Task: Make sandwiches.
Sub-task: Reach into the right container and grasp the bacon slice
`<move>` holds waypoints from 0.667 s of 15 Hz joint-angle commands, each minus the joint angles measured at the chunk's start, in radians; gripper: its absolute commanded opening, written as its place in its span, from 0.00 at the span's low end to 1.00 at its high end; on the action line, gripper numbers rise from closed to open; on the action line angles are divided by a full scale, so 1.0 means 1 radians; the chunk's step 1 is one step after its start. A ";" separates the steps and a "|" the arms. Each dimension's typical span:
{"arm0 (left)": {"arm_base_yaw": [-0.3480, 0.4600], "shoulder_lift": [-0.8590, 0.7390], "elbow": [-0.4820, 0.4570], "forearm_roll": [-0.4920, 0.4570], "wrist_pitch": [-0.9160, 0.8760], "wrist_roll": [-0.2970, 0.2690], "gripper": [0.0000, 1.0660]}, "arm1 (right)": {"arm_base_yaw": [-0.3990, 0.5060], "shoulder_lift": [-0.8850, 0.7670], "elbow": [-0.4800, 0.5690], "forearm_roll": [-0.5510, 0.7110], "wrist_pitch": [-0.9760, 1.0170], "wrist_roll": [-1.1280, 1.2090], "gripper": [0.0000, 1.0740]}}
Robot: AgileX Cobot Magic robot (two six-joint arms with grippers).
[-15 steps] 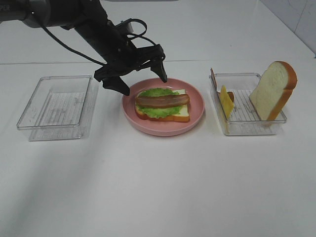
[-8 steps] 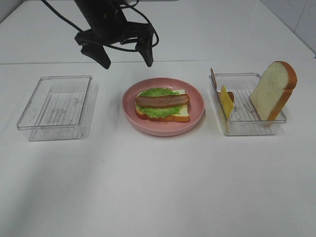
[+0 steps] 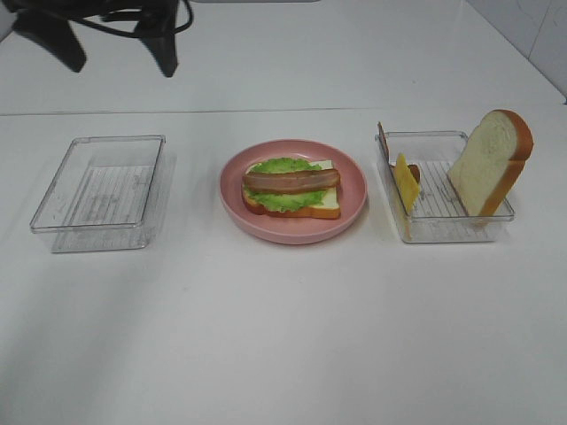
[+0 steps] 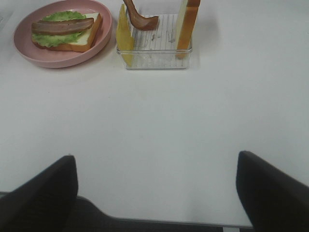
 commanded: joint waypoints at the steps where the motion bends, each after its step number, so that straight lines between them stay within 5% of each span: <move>1: 0.056 -0.134 0.179 0.007 0.108 0.025 0.94 | -0.007 -0.021 0.003 0.005 -0.003 -0.008 0.81; 7: 0.290 -0.527 0.606 0.035 0.034 0.070 0.93 | -0.007 -0.021 0.003 0.005 -0.003 -0.008 0.81; 10: 0.324 -0.679 0.770 0.039 -0.006 0.083 0.93 | -0.007 -0.021 0.003 0.005 -0.003 -0.008 0.81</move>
